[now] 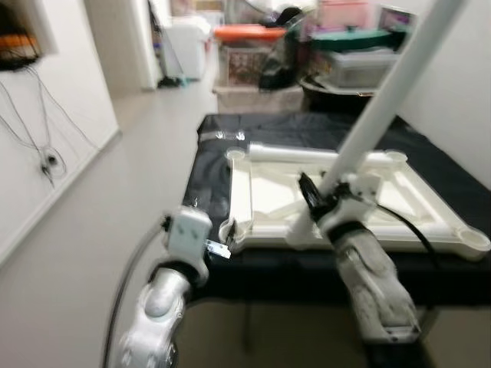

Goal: Building children table

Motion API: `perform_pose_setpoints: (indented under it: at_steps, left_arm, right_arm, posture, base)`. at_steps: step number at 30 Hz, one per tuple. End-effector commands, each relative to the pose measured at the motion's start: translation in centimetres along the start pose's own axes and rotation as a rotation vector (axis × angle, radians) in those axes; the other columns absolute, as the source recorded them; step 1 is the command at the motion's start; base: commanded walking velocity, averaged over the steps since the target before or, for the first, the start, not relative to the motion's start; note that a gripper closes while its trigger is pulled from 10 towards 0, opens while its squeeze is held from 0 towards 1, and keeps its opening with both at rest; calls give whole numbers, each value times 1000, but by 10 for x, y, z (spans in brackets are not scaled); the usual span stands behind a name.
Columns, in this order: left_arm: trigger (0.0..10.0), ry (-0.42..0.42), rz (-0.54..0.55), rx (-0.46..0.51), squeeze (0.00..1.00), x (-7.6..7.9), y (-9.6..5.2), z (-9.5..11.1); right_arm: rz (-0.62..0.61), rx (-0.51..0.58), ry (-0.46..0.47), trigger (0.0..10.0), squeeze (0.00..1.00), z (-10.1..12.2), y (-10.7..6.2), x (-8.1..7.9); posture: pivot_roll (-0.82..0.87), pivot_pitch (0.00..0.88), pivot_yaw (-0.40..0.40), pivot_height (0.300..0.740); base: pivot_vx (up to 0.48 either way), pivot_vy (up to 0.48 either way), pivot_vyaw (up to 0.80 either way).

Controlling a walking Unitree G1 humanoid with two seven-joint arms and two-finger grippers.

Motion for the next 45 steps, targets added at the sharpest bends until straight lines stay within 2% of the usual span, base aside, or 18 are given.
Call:
perform_pose_setpoints:
  at_steps: [1,4,10,15,17,20,22,23,26,28,32,33,34,35,37,43,45]
  left_arm:
    - [10000,-16,-12,3,0,5,2,3]
    - [10000,-62,17,-12,0,2,2,2]
    - [10000,-80,26,-14,0,2,-1,2]
    - [10000,-82,1,-19,0,9,-6,-1]
    - [10000,-93,-1,-27,0,11,-10,-2]
    - [10000,-82,-15,-39,0,14,-16,-4]
    - [10000,-85,-17,-45,0,14,-17,-5]
    - [10000,-85,-17,-45,0,14,-17,-5]
    - [10000,-90,-37,-74,0,17,-29,-10]
    - [10000,-106,-57,-84,0,22,-38,-9]
    - [10000,-118,-81,-84,0,26,-45,-4]
    - [10000,-115,-94,-83,0,28,-49,-2]
    - [10000,-114,-103,-83,0,29,-51,0]
    - [10000,-114,-103,-83,0,29,-51,0]
    - [10000,-118,-114,-90,0,30,-58,3]
    - [10000,-123,-121,-103,0,30,-65,6]
    - [10000,-130,-132,-116,0,33,-70,7]
  right_arm:
    - [-17,32,-19,10000,0,12,1,8]
    - [-13,41,-17,10000,0,15,3,9]
    - [-1,59,-16,10000,0,22,10,11]
    - [65,61,-8,10000,0,25,21,5]
    - [124,56,8,10000,0,28,28,0]
    - [315,13,94,10000,0,30,41,-19]
    - [351,6,104,10000,0,31,44,-22]
    - [351,6,104,10000,0,31,44,-22]
    - [450,-7,90,10000,0,33,58,-31]
    - [566,-68,48,10000,0,26,65,-43]
    - [683,-145,27,10000,0,17,66,-53]
    - [731,-167,4,10000,0,14,66,-56]
    - [765,-182,-13,10000,0,12,66,-58]
    - [765,-182,-13,10000,0,12,66,-58]
    - [861,-216,5,10000,0,14,65,-61]
    - [951,-232,27,10000,0,21,66,-61]
    - [1011,-231,61,10000,0,29,65,-60]
  posture:
    - [16,0,-38,740]
    - [16,0,-41,740]
    - [16,0,-43,740]
    - [18,0,-44,740]
    - [24,0,-46,740]
    - [29,2,-55,740]
    - [29,2,-55,740]
    - [29,2,-55,740]
    - [47,40,-68,740]
    - [62,85,-75,740]
    - [72,114,-78,740]
    - [81,150,-80,740]
    - [81,150,-80,740]
    - [81,150,-80,740]
    - [89,203,-79,740]
    - [97,232,-79,740]
    - [100,253,-76,740]
  base:
    - [461,0,0]
    - [0,0,0]
    - [0,0,0]
    - [0,0,0]
    - [0,0,0]
    - [0,0,0]
    - [0,0,0]
    - [0,0,0]
    - [0,0,0]
    - [0,0,0]
    - [0,0,0]
    - [0,0,0]
    - [0,0,0]
    - [0,0,0]
    - [0,0,0]
    - [0,0,0]
    - [0,0,0]
Point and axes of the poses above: a point about 5 cm out from each wrist's last joint towards the gripper, its own y axis pointing out of the wrist towards the gripper, its own z axis along the axis of the wrist's last joint, x = y × z, the point moved 4 cm from there along y, pointing out of the wrist towards the gripper, and after that the axes turned 3 degrees about y, right-handed, at the moved point
